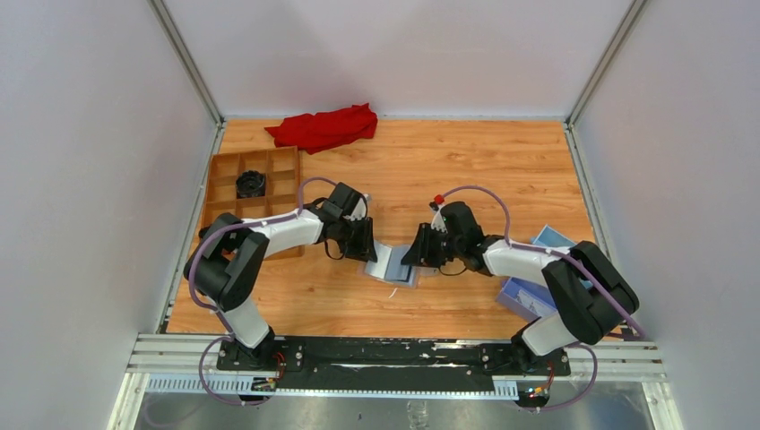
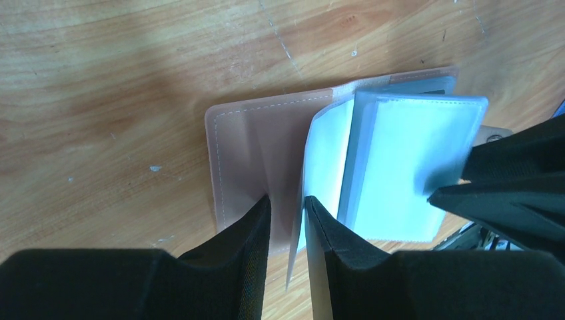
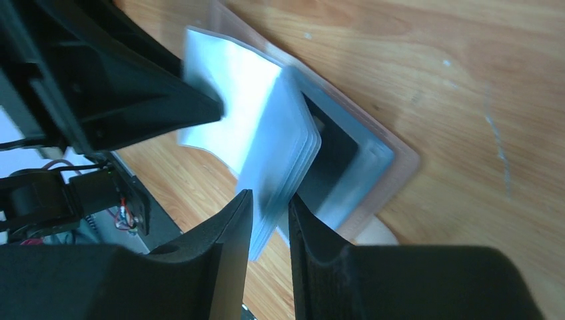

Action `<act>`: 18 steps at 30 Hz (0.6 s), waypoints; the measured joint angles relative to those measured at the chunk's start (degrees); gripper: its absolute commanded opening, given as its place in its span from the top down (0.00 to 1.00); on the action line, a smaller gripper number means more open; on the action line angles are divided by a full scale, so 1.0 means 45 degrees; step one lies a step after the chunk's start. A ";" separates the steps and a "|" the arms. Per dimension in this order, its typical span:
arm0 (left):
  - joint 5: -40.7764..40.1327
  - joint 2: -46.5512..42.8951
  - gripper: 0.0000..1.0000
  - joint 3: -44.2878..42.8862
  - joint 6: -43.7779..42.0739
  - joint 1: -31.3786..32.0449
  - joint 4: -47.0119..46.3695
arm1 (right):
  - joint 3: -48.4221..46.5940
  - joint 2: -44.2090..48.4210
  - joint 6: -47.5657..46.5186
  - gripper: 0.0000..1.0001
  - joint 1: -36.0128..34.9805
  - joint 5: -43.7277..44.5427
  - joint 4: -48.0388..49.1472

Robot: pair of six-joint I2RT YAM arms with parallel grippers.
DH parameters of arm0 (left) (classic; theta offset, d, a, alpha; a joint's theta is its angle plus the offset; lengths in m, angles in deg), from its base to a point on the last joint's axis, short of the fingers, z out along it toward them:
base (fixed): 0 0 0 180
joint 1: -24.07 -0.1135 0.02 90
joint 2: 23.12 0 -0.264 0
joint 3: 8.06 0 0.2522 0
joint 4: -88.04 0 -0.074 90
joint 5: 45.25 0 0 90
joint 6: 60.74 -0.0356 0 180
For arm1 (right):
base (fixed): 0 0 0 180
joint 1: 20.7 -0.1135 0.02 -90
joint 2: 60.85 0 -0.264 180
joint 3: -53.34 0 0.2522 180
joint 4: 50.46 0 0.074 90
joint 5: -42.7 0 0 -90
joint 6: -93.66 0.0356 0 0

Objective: Take the credit cards out of the card holder
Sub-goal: Remove the credit card from the card holder.

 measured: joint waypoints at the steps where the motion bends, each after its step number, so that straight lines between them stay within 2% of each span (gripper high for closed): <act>1: 0.0034 0.0015 0.69 0.0000 0.0000 0.0000 -0.0029 | -0.0131 0.0000 0.0000 0.70 -0.0044 -0.0073 0.0005; 13: 0.0131 0.0029 0.69 0.0029 0.0000 0.0000 -0.0136 | -0.0831 -0.0325 0.0005 0.70 -0.0505 -0.0330 0.0078; 18: 0.0291 0.0005 0.66 0.0024 0.0015 0.0000 -0.0102 | -0.1549 -0.0942 0.0015 0.68 -0.0797 -0.0393 -0.0053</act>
